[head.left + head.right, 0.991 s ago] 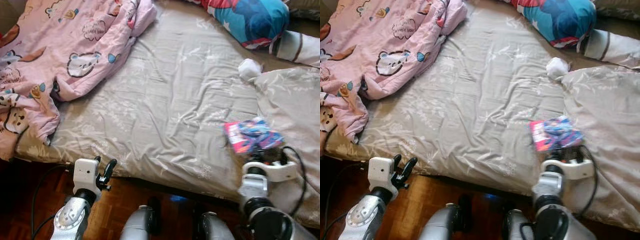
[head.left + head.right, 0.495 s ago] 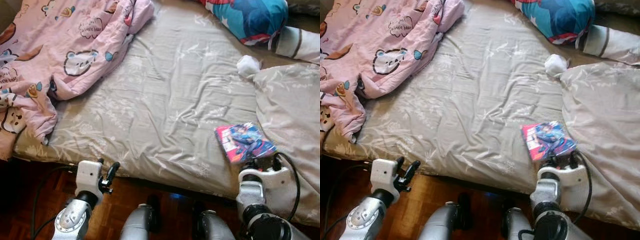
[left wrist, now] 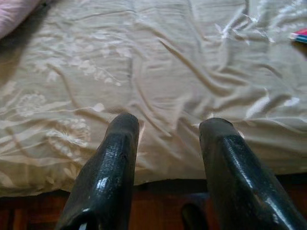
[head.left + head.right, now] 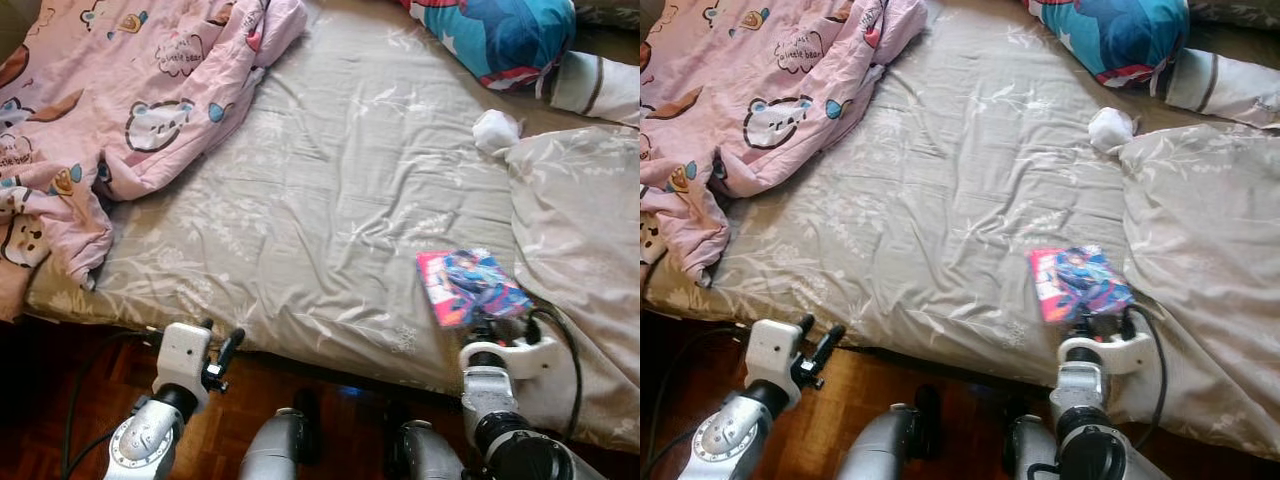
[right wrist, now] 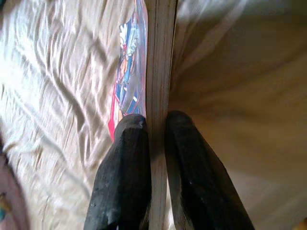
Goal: Clean up the room
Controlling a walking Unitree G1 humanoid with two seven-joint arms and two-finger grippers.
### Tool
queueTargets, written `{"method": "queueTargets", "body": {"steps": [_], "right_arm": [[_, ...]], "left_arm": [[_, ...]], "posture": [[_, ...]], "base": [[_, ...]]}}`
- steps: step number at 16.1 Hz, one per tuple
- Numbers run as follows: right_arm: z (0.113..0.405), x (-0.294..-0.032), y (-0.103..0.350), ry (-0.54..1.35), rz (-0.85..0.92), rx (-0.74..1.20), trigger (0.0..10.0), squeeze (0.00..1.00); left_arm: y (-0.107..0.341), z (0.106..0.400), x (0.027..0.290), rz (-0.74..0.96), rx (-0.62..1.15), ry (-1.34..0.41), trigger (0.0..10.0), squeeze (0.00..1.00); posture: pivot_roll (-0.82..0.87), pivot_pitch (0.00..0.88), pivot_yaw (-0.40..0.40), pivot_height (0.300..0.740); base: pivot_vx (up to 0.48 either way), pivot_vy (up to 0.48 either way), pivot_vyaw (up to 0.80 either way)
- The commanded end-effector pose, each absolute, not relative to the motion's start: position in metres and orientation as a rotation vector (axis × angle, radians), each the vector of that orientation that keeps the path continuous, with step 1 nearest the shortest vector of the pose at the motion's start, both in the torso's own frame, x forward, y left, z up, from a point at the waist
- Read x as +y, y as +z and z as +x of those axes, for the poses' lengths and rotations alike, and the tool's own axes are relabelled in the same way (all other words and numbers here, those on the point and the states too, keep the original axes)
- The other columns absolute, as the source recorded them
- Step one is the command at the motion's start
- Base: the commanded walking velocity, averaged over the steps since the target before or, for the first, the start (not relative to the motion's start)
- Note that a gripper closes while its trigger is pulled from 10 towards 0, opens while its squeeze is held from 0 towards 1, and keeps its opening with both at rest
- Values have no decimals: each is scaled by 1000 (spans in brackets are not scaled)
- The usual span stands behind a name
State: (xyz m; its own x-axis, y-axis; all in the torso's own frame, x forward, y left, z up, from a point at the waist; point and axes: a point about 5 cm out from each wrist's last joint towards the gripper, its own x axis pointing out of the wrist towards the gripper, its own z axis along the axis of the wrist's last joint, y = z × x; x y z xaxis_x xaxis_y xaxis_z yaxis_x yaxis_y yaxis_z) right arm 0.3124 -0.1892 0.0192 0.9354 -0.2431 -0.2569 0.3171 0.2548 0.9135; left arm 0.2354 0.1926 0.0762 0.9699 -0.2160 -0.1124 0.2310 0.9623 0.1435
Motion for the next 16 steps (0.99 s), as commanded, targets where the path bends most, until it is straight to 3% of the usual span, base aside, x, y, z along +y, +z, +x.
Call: {"method": "queueTargets", "body": {"steps": [1, 3, 4, 5, 6, 7, 12, 16], "right_arm": [[304, -180, 8, -387, 1276, 125, 10000, 0], [301, -185, 5, -420, 1268, 121, 10000, 0], [301, -187, 5, -422, 1264, 118, 10000, 63], [301, -190, 7, -427, 1260, 104, 10000, 392], [303, -194, 10, -419, 1262, 73, 10000, 302], [307, -196, 15, -398, 1258, 48, 10000, 0], [320, -209, 37, -366, 1273, -102, 10000, 0], [311, -208, 26, -371, 1276, -78, 10000, 0]], "left_arm": [[68, 227, 198, 175, 151, -217, 10000, 0], [67, 226, 198, 182, 155, -224, 10000, 0], [66, 226, 198, 182, 155, -223, 10000, 0], [66, 225, 198, 183, 155, -222, 10000, 0], [66, 225, 198, 183, 154, -220, 10000, 0], [67, 225, 198, 184, 153, -218, 10000, 0], [68, 225, 199, 194, 146, -218, 10000, 0], [68, 223, 198, 209, 143, -227, 10000, 0]], "posture": [[300, 443, 125, 740], [300, 445, 125, 740], [300, 445, 125, 740], [300, 445, 125, 740], [297, 444, 123, 740], [297, 444, 123, 740], [301, 445, 127, 740], [304, 447, 127, 740]], "base": [[0, 0, 0], [0, 0, 0], [0, 0, 0], [0, 0, 0], [0, 0, 0], [0, 0, 0], [0, 0, 0], [0, 0, 0]]}}
